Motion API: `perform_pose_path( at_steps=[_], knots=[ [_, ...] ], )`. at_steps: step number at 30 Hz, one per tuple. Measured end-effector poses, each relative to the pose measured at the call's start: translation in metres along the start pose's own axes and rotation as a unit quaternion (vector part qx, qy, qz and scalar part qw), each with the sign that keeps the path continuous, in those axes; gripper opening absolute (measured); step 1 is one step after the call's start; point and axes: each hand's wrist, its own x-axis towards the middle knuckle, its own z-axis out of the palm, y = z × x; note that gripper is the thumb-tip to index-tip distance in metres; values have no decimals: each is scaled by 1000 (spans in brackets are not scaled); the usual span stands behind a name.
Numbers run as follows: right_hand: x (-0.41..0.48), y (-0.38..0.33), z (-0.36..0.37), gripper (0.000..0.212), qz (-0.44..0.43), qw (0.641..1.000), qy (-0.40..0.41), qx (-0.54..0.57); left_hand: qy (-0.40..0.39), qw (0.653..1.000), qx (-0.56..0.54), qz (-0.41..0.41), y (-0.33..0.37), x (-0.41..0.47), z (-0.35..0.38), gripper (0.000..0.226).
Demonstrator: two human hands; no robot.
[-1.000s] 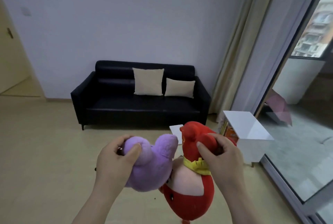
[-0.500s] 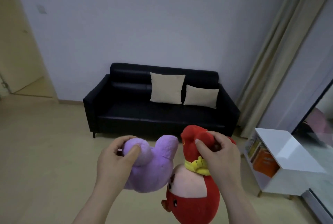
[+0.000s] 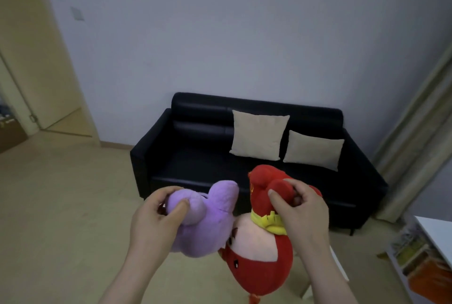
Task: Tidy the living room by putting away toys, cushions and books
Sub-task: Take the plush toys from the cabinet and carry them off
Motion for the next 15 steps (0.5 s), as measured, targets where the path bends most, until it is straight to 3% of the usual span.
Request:
perform_pose_path(
  at_steps=[15],
  knots=[
    [230, 12, 206, 20, 75, 997, 4, -17, -54, 999, 4, 0, -32, 326, 31, 23]
  ],
)
